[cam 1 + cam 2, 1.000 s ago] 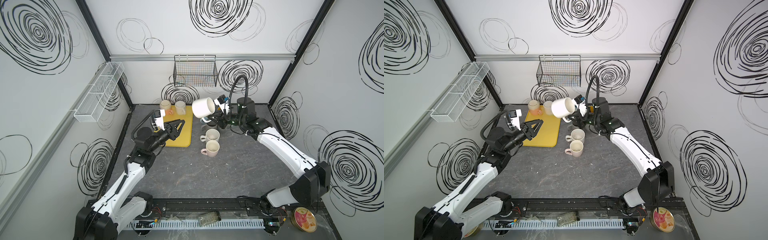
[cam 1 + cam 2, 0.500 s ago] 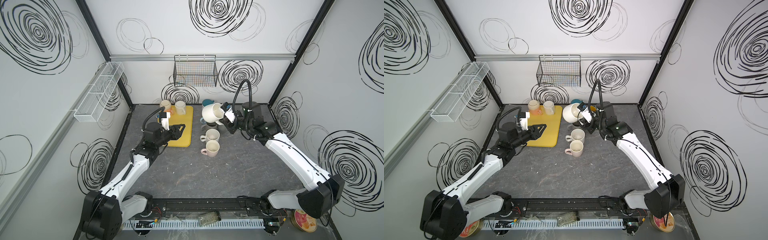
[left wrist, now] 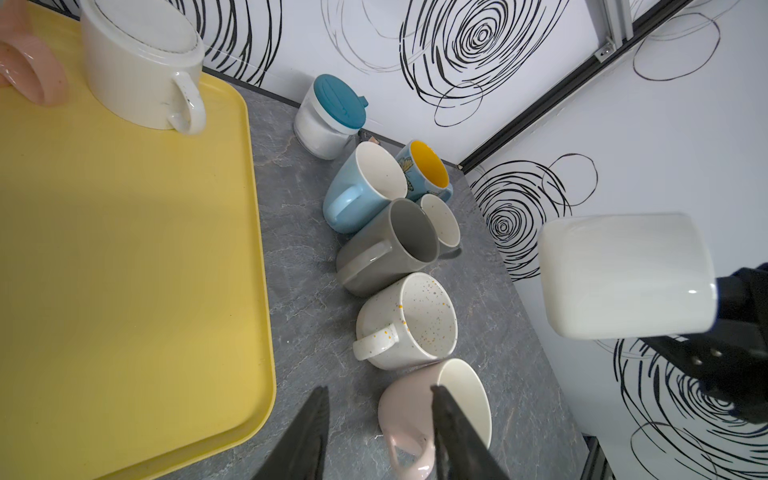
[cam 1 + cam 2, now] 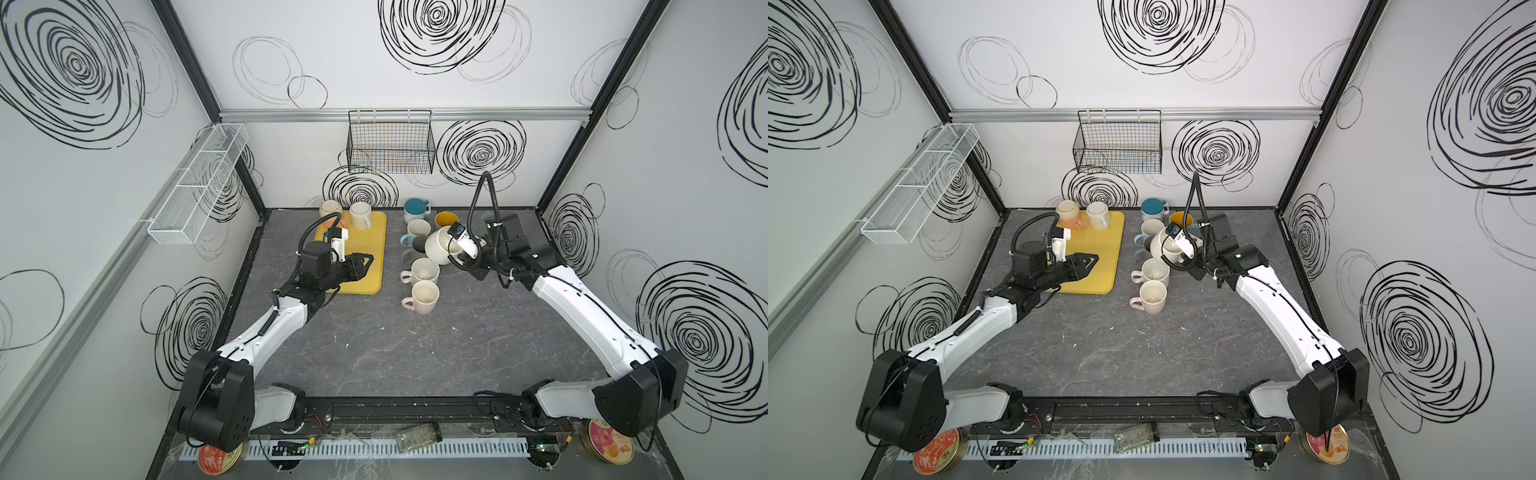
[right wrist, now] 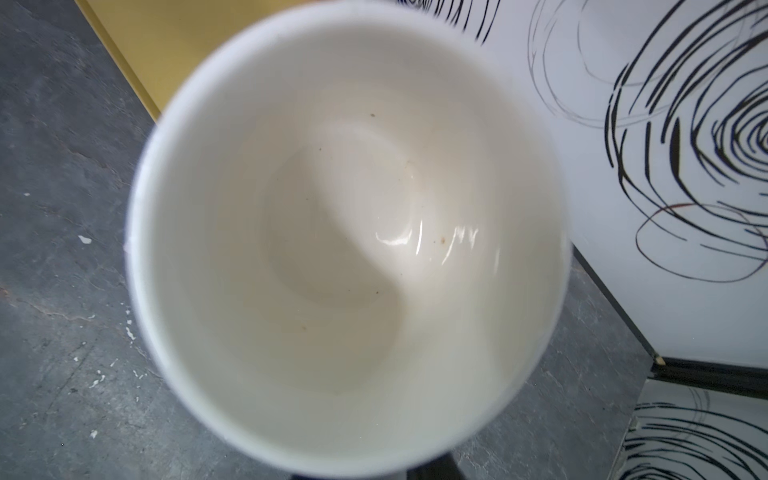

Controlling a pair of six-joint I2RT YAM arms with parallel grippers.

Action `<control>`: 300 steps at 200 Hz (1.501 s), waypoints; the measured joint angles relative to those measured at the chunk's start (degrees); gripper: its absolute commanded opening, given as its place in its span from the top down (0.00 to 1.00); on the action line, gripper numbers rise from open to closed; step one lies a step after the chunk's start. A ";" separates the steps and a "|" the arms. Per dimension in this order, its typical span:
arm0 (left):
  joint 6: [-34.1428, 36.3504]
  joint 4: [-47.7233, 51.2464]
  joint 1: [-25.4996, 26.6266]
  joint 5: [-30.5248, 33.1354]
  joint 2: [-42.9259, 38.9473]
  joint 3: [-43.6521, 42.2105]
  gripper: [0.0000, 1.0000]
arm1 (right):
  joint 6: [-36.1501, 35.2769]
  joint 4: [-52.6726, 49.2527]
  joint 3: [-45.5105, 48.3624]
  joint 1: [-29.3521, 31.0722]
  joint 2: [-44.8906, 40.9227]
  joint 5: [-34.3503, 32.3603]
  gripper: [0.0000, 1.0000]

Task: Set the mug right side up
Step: 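Lower the mug upright among the mugs with the right gripper while the left gripper withdraws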

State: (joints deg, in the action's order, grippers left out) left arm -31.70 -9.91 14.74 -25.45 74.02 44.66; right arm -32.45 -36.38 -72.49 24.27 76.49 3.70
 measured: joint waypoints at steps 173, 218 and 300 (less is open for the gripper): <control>1.90 1.27 -0.94 -1.77 0.44 0.00 0.57 | -2.60 -1.95 2.97 -3.02 19.78 -14.84 1.00; 2.47 2.84 -1.14 -1.75 0.44 0.00 0.57 | -5.05 2.51 3.56 -3.02 20.81 -12.63 1.00; 2.67 5.05 -1.36 -0.59 0.31 -0.02 0.55 | -8.74 10.27 4.92 -2.58 24.26 -11.21 0.89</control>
State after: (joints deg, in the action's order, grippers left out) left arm -29.04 -4.86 13.39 -26.04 74.32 44.64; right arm -41.19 -26.11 -67.57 21.69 100.75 -7.51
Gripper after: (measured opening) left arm 0.446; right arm 0.190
